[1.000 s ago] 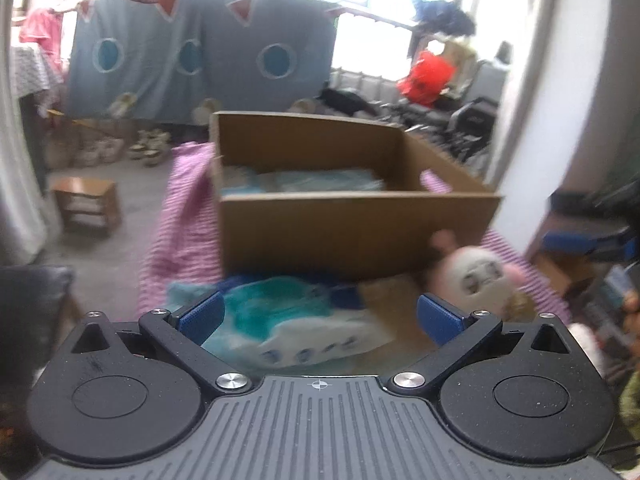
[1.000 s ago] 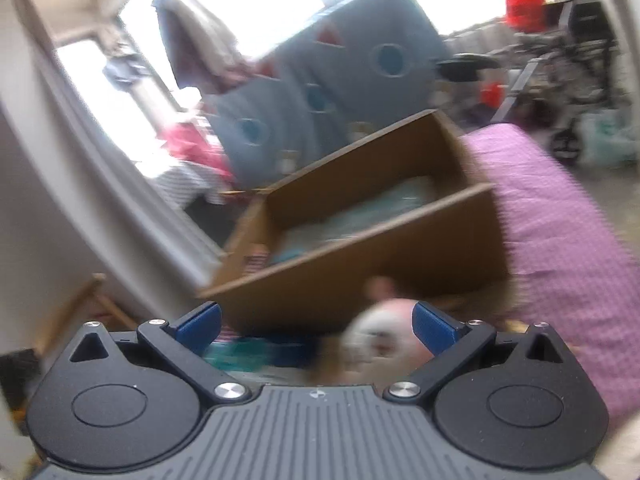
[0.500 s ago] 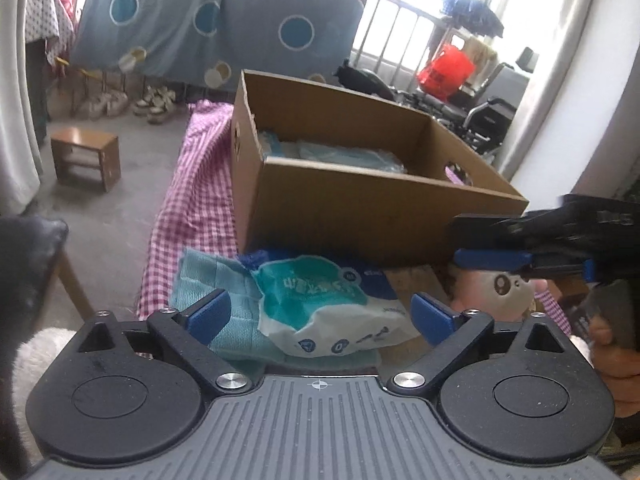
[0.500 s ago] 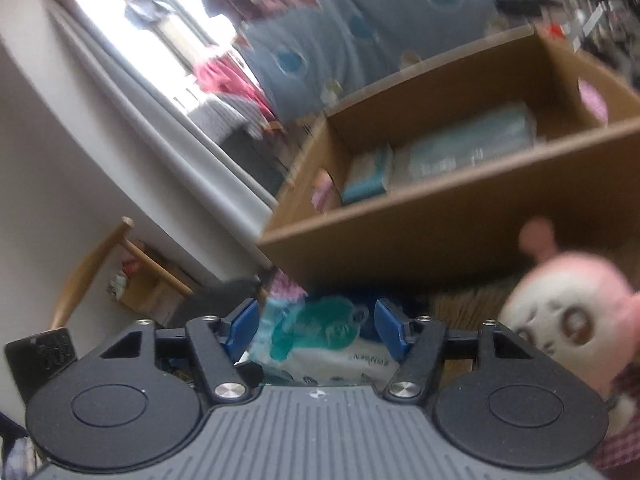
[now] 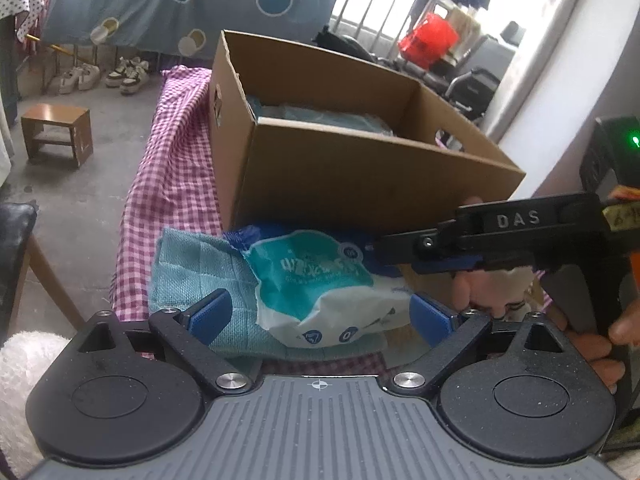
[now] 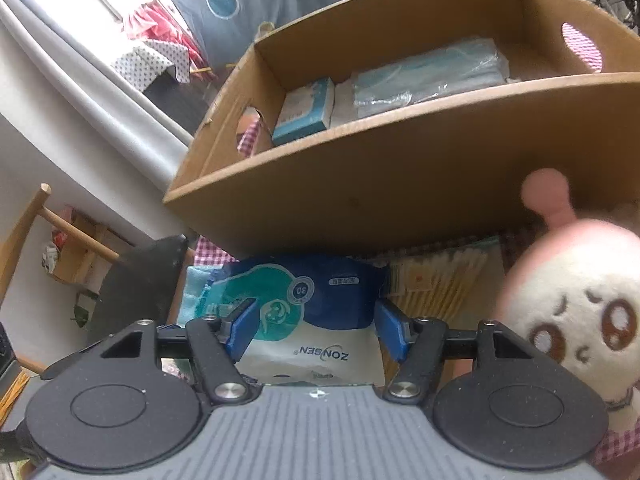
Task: Organize soft objects
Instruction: 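Move the right gripper to the blue-and-white wipes pack, then grasp the wipes pack with the right gripper and lift it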
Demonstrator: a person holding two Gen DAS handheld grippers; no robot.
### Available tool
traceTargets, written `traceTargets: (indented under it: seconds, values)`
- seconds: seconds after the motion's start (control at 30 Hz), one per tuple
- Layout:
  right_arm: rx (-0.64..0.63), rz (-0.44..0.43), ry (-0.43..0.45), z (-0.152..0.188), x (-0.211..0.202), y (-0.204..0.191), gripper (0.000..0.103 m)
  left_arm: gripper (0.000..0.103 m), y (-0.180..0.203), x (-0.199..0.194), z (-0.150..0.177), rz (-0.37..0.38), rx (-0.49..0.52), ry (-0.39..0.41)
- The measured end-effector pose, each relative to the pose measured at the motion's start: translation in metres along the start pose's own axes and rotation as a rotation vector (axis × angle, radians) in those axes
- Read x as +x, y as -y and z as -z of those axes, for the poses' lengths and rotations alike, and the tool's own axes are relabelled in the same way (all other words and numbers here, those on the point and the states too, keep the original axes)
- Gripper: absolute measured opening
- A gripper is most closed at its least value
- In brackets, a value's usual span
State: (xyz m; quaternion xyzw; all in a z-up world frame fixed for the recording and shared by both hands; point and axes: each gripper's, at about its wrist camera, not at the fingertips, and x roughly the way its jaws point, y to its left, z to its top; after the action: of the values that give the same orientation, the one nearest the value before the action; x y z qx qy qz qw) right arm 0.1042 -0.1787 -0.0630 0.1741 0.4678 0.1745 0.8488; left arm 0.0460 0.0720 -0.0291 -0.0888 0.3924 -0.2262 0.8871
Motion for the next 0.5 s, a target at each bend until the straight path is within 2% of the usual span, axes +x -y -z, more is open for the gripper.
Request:
traceTargets:
  seconds: [0.27,0.5]
  values:
    - [0.036,0.002,-0.054,0.000,0.016,0.006,0.075,0.098,0.001,0.016,-0.006,0.007,0.018,-0.037]
    - [0.068,-0.034,-0.037,-0.003,0.017,0.012,0.075,0.098,0.003,0.029,-0.008,0.027,0.013,-0.078]
